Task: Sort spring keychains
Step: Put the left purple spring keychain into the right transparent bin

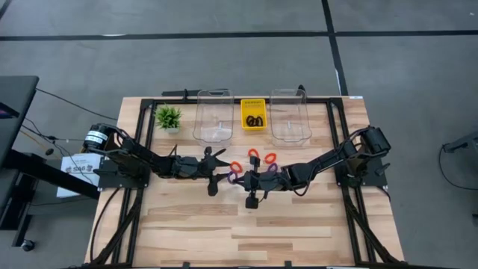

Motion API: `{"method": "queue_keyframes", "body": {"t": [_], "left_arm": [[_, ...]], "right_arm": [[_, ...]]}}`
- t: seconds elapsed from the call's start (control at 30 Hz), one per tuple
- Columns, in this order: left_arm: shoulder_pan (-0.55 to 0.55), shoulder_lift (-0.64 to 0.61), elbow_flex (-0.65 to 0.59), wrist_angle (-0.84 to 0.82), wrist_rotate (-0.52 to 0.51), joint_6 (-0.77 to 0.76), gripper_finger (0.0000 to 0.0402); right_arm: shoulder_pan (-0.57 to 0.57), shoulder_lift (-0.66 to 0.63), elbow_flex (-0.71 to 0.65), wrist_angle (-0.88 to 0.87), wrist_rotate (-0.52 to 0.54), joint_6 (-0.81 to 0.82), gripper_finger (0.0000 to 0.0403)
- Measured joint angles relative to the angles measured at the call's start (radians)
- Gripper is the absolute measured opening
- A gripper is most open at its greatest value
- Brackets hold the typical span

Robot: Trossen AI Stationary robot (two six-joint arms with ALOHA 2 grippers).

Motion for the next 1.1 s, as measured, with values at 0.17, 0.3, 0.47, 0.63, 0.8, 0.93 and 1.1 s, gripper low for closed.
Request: {"method": "queue_keyframes", "body": {"t": [0.17, 0.3, 0.47, 0.63, 0.8, 0.93, 1.1], "left_arm": [[-0.002, 0.000, 0.000, -0.001, 0.000, 0.000, 0.0180], [-0.002, 0.000, 0.000, -0.007, 0.000, 0.000, 0.0181], [-0.003, 0.000, 0.000, -0.008, 0.115, 0.059, 0.0182], [-0.004, 0.000, 0.000, -0.012, 0.321, 0.130, 0.0182], [-0.025, 0.000, 0.000, -0.013, 0.391, 0.162, 0.0182], [-0.023, 0.000, 0.000, -0.013, 0.385, 0.162, 0.0182], [-0.023, 0.000, 0.000, -0.014, 0.344, 0.162, 0.0182]], "right_arm": [[0.000, 0.000, 0.000, 0.000, 0.000, 0.000, 0.0000], [0.000, 0.000, 0.000, 0.000, 0.000, 0.000, 0.0000], [0.000, 0.000, 0.000, -0.001, 0.000, 0.000, 0.0000], [0.000, 0.000, 0.000, -0.007, 0.000, 0.000, 0.0000], [0.000, 0.000, 0.000, -0.007, 0.000, 0.000, 0.0000], [0.000, 0.000, 0.000, -0.008, 0.000, 0.000, 0.0000], [0.000, 0.000, 0.000, -0.008, 0.000, 0.000, 0.0000]]}}
